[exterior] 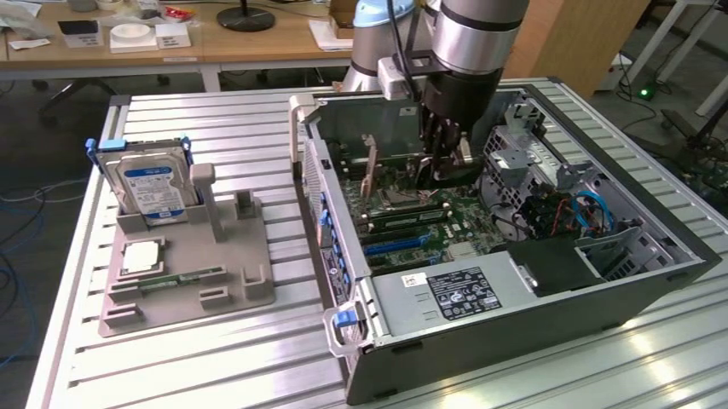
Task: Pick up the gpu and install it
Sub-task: 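Insert the gpu into the slot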
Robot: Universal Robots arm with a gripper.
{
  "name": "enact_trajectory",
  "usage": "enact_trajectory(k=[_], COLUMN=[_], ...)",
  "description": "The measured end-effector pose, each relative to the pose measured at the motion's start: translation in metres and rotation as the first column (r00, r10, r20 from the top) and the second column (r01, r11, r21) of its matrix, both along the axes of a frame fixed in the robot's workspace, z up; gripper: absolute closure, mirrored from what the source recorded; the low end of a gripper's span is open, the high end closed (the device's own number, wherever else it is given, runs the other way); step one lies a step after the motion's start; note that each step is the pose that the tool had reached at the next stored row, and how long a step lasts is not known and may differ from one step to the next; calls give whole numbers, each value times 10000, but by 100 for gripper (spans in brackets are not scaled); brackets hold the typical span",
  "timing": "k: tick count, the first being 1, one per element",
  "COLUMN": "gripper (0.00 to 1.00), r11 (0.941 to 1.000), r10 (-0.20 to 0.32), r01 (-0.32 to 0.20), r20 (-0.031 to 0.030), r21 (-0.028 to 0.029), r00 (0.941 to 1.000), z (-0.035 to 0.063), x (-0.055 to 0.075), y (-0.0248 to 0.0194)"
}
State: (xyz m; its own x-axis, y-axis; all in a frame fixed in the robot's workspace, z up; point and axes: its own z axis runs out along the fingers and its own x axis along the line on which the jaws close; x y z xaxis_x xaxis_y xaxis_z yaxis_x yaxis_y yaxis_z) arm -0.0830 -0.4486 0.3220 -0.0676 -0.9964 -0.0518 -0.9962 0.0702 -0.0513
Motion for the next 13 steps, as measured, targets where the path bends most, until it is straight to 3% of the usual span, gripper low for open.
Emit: enact_trajectory(k=[7,13], gripper=[71,71], r11=[10000,10000], r10=[3,2], r01=[-3,-2], r20=[-1,0], r21=[0,1], r00=[10000,10000], z=[-124,-163], x=[-58,-94], y=[-1,-45])
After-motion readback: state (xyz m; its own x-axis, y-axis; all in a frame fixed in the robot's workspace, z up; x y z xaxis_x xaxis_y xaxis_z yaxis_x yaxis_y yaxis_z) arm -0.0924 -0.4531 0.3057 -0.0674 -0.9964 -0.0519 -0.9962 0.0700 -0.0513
